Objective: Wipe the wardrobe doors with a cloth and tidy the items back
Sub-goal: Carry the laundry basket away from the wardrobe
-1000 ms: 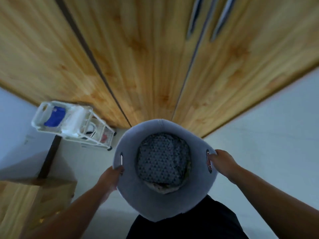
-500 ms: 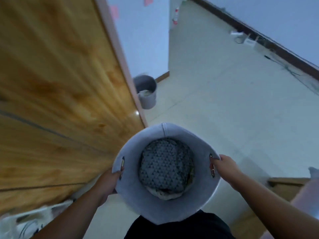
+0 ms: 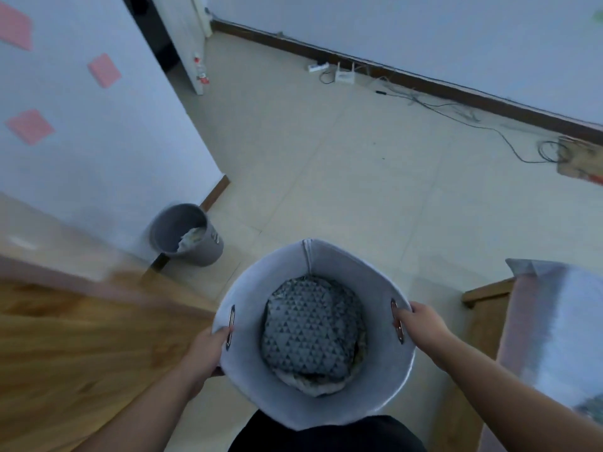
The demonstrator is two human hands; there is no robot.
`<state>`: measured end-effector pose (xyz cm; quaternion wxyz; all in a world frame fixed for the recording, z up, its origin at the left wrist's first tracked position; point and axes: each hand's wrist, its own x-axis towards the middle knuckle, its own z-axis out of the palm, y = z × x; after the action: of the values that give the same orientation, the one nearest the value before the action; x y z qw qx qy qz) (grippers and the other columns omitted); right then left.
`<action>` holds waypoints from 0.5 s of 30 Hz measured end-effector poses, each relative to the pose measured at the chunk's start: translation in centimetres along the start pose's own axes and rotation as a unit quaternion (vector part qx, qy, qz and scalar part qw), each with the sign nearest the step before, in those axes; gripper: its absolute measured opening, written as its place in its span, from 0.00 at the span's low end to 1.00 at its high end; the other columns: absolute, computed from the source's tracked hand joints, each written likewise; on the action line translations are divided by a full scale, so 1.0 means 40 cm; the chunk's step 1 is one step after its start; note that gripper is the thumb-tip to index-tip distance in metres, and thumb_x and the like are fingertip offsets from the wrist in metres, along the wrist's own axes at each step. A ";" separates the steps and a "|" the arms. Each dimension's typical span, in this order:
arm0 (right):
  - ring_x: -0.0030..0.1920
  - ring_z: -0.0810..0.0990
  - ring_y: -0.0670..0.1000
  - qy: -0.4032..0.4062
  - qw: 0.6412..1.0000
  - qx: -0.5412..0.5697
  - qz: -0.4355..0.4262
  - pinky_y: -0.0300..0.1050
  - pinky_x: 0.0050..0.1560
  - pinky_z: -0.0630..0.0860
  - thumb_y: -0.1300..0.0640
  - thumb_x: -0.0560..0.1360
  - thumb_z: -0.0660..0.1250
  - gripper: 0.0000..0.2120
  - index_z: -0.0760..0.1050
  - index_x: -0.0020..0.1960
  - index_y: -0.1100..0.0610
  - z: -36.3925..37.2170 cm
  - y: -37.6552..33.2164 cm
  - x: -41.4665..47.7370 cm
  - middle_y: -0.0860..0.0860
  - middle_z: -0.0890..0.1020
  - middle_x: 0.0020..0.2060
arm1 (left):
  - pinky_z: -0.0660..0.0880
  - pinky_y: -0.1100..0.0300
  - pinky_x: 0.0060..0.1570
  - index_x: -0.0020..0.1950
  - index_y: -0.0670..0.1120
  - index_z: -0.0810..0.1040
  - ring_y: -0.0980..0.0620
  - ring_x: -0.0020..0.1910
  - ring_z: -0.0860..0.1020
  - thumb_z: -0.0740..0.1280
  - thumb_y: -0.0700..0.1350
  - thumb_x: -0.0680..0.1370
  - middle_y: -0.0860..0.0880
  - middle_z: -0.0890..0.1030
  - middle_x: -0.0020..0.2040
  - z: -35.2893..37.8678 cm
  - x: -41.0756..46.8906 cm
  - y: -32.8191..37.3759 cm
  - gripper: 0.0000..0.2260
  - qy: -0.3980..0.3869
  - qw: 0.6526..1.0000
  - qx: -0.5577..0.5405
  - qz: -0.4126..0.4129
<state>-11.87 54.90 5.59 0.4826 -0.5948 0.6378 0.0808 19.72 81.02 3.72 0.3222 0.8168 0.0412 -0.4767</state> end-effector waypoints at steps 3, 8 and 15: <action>0.36 0.82 0.56 0.033 0.998 0.028 0.035 0.45 0.37 0.74 0.55 0.78 0.62 0.14 0.79 0.38 0.60 -0.026 -0.035 0.038 0.54 0.84 0.32 | 0.82 0.55 0.35 0.51 0.45 0.84 0.42 0.42 0.86 0.66 0.50 0.84 0.44 0.89 0.41 0.027 0.089 0.115 0.11 -0.031 0.999 0.030 0.002; 0.33 0.77 0.52 0.094 0.990 0.085 0.068 0.45 0.35 0.71 0.52 0.80 0.63 0.15 0.76 0.37 0.57 -0.083 -0.085 0.089 0.53 0.80 0.31 | 0.85 0.50 0.42 0.53 0.44 0.84 0.42 0.41 0.88 0.66 0.52 0.84 0.45 0.89 0.42 0.075 0.204 0.313 0.14 -0.088 0.988 0.117 0.037; 0.43 0.81 0.58 0.112 0.964 0.217 0.101 0.47 0.40 0.74 0.43 0.83 0.55 0.23 0.80 0.53 0.60 -0.202 -0.170 0.217 0.61 0.84 0.47 | 0.85 0.49 0.46 0.54 0.52 0.82 0.48 0.44 0.88 0.62 0.57 0.85 0.48 0.88 0.49 0.219 0.287 0.598 0.13 -0.119 0.958 0.226 0.130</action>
<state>-8.87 41.62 6.83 0.5148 -0.4132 0.7470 -0.0782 28.33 54.43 3.18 0.1913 0.8037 -0.2131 -0.5215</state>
